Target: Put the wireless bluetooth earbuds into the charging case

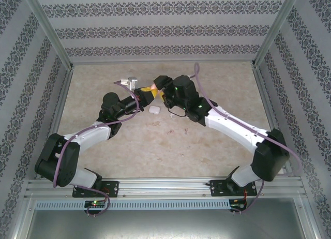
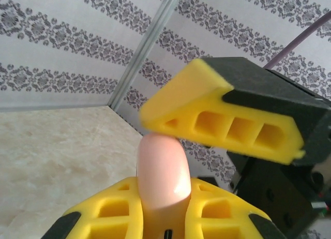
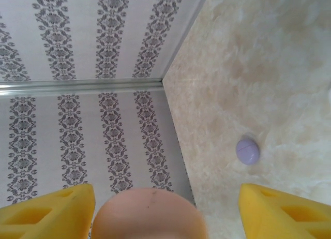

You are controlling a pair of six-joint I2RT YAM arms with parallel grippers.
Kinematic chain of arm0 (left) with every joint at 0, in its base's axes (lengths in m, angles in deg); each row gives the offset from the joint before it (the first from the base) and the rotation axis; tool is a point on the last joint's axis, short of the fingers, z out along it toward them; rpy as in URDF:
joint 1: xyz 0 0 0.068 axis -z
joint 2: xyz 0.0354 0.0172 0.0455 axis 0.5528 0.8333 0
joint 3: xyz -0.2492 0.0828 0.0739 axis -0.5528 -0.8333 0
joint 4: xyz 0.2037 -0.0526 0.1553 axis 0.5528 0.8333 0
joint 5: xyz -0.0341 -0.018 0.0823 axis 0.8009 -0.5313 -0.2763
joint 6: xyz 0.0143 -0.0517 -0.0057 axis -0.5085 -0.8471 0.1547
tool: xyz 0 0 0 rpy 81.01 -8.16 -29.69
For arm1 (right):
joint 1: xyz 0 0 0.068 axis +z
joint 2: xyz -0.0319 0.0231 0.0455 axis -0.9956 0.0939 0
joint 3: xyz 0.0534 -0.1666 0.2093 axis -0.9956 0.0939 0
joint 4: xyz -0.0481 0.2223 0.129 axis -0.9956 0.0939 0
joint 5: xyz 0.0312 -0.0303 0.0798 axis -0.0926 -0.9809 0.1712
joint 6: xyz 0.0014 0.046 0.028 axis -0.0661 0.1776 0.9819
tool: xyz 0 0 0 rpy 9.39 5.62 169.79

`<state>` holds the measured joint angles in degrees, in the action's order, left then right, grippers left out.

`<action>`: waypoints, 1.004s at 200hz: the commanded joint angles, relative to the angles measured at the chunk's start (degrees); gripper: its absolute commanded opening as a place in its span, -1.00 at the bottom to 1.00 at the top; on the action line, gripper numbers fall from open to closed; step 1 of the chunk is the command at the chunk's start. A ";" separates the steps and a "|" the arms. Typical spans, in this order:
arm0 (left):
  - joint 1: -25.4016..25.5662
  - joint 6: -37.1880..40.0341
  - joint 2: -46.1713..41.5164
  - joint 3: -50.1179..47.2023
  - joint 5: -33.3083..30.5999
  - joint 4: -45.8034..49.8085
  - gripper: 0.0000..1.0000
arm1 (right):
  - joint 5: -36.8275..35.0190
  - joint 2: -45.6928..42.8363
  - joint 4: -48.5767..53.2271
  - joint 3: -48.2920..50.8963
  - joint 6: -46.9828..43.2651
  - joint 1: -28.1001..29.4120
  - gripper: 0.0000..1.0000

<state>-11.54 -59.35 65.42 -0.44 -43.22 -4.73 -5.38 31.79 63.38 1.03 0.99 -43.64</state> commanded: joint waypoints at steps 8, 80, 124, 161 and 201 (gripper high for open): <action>-1.06 -0.24 -1.54 1.65 4.74 1.12 -1.00 | -1.82 -9.16 1.44 6.42 -9.50 -3.08 0.46; -2.25 3.98 1.11 7.49 16.99 12.97 -1.00 | 13.82 -20.91 1.18 18.90 -45.17 -10.93 0.50; -2.33 4.72 3.17 11.15 22.79 18.26 -1.00 | 22.05 -20.05 -0.69 18.80 -55.27 -10.65 0.46; -2.27 5.93 3.05 11.57 23.10 20.73 -1.00 | 24.07 -17.98 -1.14 15.91 -57.08 -9.45 0.45; -2.28 5.78 3.34 11.98 23.47 21.09 -1.00 | 23.38 -12.96 -1.17 12.33 -57.91 -7.70 0.41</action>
<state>-13.37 -54.94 68.42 9.37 -21.85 15.75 17.03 16.51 63.71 16.33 -54.42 -52.38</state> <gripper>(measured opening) 0.154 0.708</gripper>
